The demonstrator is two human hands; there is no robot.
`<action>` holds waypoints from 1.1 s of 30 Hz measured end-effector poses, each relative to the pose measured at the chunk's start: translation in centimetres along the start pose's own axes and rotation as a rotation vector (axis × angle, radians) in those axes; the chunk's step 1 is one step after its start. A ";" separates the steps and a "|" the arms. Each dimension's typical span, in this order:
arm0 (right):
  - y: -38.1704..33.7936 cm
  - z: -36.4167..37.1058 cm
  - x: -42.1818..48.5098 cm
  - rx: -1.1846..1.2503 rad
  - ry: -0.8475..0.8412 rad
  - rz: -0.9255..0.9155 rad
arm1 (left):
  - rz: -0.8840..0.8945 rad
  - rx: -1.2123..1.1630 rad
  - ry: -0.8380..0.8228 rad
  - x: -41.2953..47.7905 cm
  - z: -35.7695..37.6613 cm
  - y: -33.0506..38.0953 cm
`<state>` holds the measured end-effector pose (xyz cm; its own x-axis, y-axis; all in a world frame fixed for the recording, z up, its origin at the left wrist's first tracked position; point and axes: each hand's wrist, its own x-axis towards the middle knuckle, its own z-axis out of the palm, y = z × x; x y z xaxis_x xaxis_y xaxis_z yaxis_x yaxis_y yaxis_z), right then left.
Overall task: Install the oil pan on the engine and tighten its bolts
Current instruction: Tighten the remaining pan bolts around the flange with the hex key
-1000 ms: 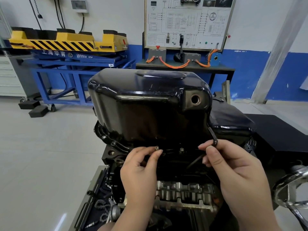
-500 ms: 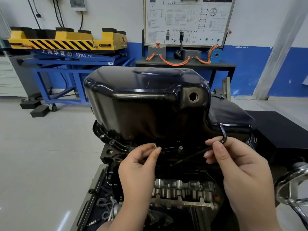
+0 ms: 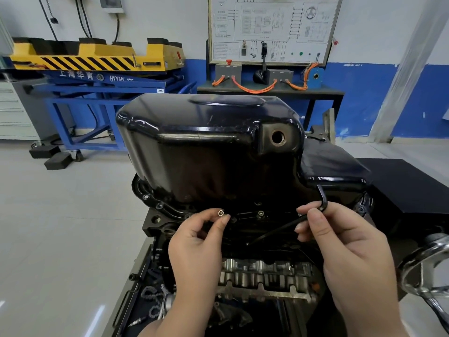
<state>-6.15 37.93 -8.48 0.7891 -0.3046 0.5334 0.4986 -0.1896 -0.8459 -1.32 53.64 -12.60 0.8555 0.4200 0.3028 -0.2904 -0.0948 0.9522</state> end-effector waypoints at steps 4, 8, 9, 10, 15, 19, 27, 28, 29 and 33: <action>0.0 0.0 -0.1 0.011 0.001 -0.006 | 0.049 0.043 -0.047 0.0 -0.1 0.1; -0.1 0.1 -0.2 0.025 -0.001 -0.011 | 0.169 0.158 -0.047 0.0 0.1 0.2; -0.2 0.0 -0.2 0.028 0.004 -0.006 | 0.200 0.189 -0.048 0.0 0.1 0.3; -0.2 0.0 -0.2 0.034 0.011 -0.001 | 0.227 0.213 -0.051 0.0 0.1 0.3; -1.1 0.5 0.3 0.063 0.017 -0.055 | 0.319 0.299 -0.072 0.3 0.1 0.3; -2.4 1.6 1.0 0.010 -0.019 -0.183 | 0.346 0.316 -0.092 0.4 0.1 0.3; -2.7 2.9 2.1 -0.148 -0.108 -0.267 | 0.400 0.310 -0.119 0.8 0.1 0.2; -2.8 2.9 2.2 -0.177 -0.112 -0.274 | 0.405 0.306 -0.119 0.8 0.1 0.2; -2.8 2.9 2.3 -0.204 -0.115 -0.280 | 0.408 0.301 -0.119 0.9 0.1 0.1; -3.4 3.3 3.2 -0.306 -0.155 -0.335 | 0.422 0.293 -0.106 1.0 0.3 -0.2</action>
<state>-4.18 40.64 -3.94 0.6591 -0.0415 0.7510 0.6241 -0.5271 -0.5768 -0.28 53.85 -12.52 0.7331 0.1980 0.6507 -0.5002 -0.4912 0.7131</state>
